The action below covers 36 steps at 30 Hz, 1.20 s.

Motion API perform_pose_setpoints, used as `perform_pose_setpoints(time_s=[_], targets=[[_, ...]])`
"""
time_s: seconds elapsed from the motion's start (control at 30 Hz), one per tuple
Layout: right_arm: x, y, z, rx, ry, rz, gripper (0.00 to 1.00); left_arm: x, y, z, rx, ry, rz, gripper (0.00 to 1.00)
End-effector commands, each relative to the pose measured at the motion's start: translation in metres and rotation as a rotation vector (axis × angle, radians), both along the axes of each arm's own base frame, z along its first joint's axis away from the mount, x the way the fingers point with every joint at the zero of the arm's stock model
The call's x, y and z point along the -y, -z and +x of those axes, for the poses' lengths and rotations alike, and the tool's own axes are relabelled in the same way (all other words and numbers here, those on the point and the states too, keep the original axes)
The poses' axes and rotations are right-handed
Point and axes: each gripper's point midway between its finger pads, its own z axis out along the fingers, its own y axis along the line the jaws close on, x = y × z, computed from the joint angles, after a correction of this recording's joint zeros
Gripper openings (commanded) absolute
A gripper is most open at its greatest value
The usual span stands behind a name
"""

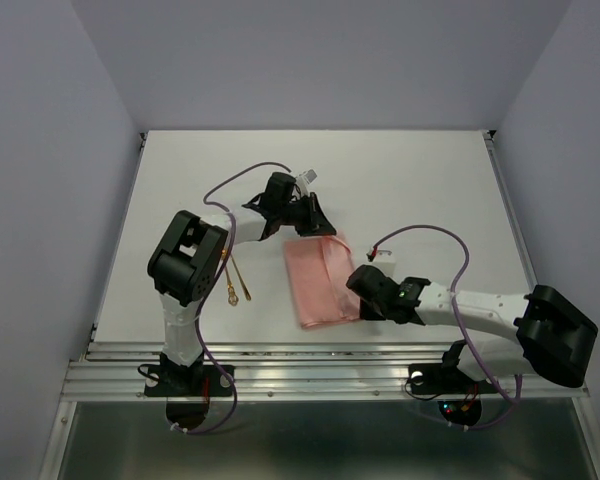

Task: Fold the napkin into a case and place the utensils inside
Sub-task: Smooth out the 2/3-rectangle-folded napkin at the center of the board.

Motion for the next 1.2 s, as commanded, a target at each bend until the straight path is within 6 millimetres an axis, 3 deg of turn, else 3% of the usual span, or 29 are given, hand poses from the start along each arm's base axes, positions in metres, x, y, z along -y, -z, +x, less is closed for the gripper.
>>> perform_pose_setpoints(time_s=[0.0,0.23,0.27,0.3,0.47,0.63,0.93,1.07,1.17], targets=[[0.014,0.003,-0.001,-0.009,0.004,-0.085,0.05,0.011,-0.046,0.003,0.088,0.062,-0.083,0.04],[0.015,0.003,-0.001,-0.008,0.014,-0.081,0.05,0.016,-0.043,0.017,0.092,0.04,-0.073,0.04],[0.016,0.004,-0.001,-0.008,0.015,-0.083,0.05,0.014,-0.028,0.02,0.069,0.024,-0.034,0.03],[0.016,0.005,-0.002,-0.012,0.018,-0.086,0.05,0.015,-0.026,0.025,0.073,0.019,-0.019,0.02],[0.018,0.01,-0.004,-0.027,0.02,-0.093,0.05,0.003,0.019,0.021,-0.006,0.011,0.091,0.01],[0.021,0.018,-0.006,-0.045,0.042,-0.118,0.05,-0.01,0.048,0.018,-0.042,-0.001,0.179,0.01],[0.04,0.033,-0.003,-0.063,0.136,-0.211,0.1,-0.025,0.059,0.021,-0.038,-0.036,0.231,0.01],[0.049,0.027,0.011,-0.025,0.184,-0.215,0.14,-0.039,0.07,0.022,-0.051,-0.066,0.273,0.01],[0.049,0.01,0.021,0.04,0.192,-0.203,0.17,-0.05,0.075,0.022,-0.066,-0.098,0.293,0.0]])
